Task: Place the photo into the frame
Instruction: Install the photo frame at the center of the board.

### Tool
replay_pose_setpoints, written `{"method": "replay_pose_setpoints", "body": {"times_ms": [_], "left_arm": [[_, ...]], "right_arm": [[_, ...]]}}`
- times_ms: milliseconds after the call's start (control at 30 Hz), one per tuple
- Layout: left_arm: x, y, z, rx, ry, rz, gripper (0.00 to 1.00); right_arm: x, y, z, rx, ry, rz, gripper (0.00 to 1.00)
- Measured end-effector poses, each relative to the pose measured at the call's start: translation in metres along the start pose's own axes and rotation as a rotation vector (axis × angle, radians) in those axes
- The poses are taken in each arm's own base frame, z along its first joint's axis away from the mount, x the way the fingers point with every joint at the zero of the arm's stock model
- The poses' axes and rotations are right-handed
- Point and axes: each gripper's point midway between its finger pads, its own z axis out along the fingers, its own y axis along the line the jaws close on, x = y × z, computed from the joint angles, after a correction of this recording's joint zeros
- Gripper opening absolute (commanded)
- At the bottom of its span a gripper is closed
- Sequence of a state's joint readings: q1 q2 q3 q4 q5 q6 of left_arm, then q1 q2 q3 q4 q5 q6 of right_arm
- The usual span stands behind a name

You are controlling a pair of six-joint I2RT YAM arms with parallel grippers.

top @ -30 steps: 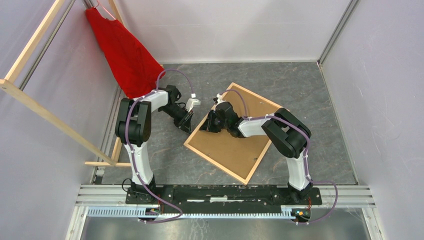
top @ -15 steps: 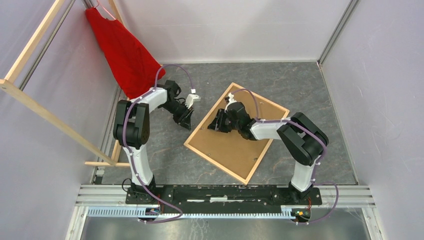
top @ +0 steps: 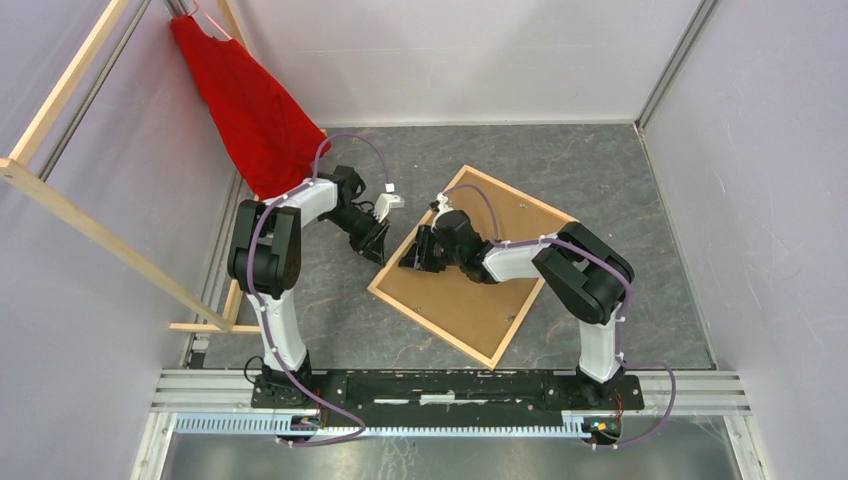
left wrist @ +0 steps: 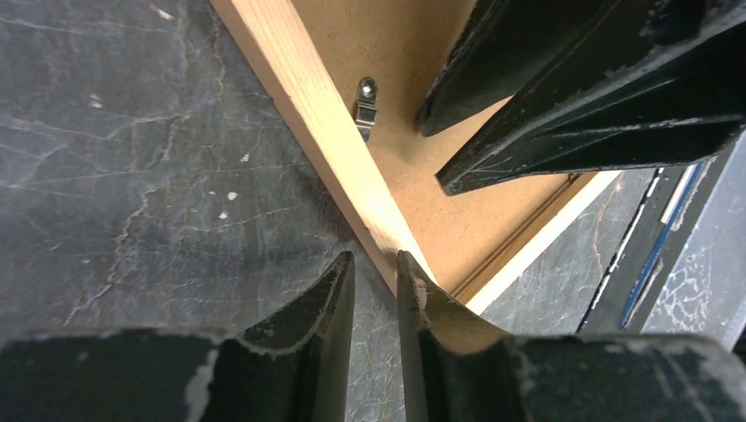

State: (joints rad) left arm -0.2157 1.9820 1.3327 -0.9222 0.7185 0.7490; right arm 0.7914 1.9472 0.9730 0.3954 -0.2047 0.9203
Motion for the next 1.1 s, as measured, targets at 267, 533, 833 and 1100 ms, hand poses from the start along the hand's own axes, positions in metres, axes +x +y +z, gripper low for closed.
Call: {"method": "replay_pose_setpoints", "body": {"times_ms": [267, 533, 833, 1100], "left_arm": [[0.003, -0.006, 0.004, 0.032, -0.003, -0.016, 0.27], [0.004, -0.007, 0.005, 0.037, -0.004, -0.018, 0.25], [0.005, -0.009, 0.006, 0.05, -0.01, -0.022, 0.24], [0.005, -0.01, 0.006, 0.052, -0.01, -0.023, 0.23]], "right_arm": [[-0.007, -0.001, 0.009, 0.015, -0.023, 0.009, 0.3], [-0.013, -0.002, 0.015, 0.035, -0.047, 0.008, 0.27], [-0.015, -0.004, 0.016, 0.053, -0.061, 0.005, 0.24], [-0.017, -0.004, 0.018, 0.06, -0.073, 0.0, 0.23]]}}
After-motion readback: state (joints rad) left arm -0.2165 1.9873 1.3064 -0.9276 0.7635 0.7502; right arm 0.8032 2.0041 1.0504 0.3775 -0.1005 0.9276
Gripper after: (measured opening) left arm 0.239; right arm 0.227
